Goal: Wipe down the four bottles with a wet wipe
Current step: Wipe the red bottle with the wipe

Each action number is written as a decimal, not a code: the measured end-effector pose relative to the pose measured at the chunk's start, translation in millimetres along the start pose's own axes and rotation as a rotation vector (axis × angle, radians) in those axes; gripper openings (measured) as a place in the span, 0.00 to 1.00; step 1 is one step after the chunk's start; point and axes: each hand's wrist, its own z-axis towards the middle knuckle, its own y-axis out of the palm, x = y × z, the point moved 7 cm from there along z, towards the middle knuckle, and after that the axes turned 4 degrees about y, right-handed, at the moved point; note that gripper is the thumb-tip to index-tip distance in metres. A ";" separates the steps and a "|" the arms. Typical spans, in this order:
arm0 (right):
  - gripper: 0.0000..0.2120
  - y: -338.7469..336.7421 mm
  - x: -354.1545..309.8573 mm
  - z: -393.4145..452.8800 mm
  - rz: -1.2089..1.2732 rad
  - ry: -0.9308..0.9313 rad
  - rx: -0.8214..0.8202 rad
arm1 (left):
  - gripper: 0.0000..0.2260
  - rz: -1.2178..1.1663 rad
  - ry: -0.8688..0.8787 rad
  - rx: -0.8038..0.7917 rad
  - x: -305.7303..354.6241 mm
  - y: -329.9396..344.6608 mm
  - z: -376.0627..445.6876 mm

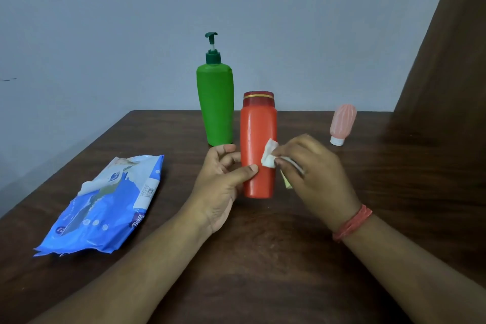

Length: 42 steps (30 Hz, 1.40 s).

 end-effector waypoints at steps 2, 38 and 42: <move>0.05 4.4 -4.4 -3.2 0.022 -0.049 -0.045 | 0.23 -0.020 0.009 0.014 1.0 -0.2 -0.2; 0.08 -15.1 -54.7 -12.8 -0.288 -0.451 0.258 | 0.24 -0.327 -0.072 0.170 18.5 -4.9 -3.0; 0.10 -8.9 -64.0 -15.3 -0.268 -0.481 0.247 | 0.25 -0.331 -0.082 0.161 12.7 -2.4 -3.0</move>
